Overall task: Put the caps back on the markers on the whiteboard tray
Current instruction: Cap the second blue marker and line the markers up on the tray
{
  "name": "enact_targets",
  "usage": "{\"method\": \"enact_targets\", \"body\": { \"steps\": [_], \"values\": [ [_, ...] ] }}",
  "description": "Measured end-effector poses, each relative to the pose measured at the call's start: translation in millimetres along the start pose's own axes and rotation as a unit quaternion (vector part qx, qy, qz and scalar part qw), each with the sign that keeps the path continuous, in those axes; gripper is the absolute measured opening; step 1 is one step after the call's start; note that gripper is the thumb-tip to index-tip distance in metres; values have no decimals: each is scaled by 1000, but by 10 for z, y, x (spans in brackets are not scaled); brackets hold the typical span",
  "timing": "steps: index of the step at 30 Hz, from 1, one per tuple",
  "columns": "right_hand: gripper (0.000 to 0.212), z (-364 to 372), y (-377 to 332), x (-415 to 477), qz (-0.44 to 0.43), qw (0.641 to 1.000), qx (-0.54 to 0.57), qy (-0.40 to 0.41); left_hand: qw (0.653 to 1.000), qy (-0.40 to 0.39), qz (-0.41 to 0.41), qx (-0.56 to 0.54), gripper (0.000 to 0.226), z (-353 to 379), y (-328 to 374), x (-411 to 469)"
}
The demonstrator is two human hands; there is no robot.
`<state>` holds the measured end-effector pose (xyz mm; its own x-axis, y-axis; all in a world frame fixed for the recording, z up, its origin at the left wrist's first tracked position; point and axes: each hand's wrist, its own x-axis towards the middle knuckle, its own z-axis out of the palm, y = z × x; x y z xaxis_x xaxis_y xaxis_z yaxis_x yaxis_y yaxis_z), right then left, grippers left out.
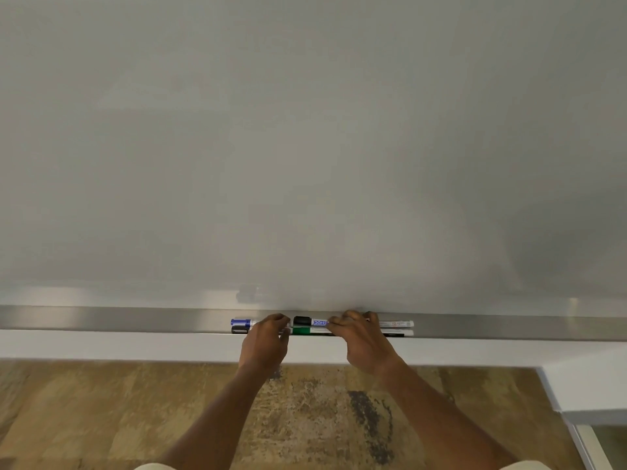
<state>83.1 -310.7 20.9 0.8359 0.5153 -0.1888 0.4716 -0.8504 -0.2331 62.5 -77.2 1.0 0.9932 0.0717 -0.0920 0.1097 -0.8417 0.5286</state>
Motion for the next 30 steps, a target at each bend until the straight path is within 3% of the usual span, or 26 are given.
{"method": "enact_targets", "body": {
  "steps": [12,21,30],
  "values": [
    [73,53,-24,8,0,1000,15,16,1000,-1,-7,0,22,6,12,5],
    [49,51,51,-108,68,988,111,78,999,-1,-28,-25,36,-33,-13,-42],
    [52,40,-79,-58,49,996,71,32,999,-4,-35,-10,42,-52,7,-120]
  ]
}}
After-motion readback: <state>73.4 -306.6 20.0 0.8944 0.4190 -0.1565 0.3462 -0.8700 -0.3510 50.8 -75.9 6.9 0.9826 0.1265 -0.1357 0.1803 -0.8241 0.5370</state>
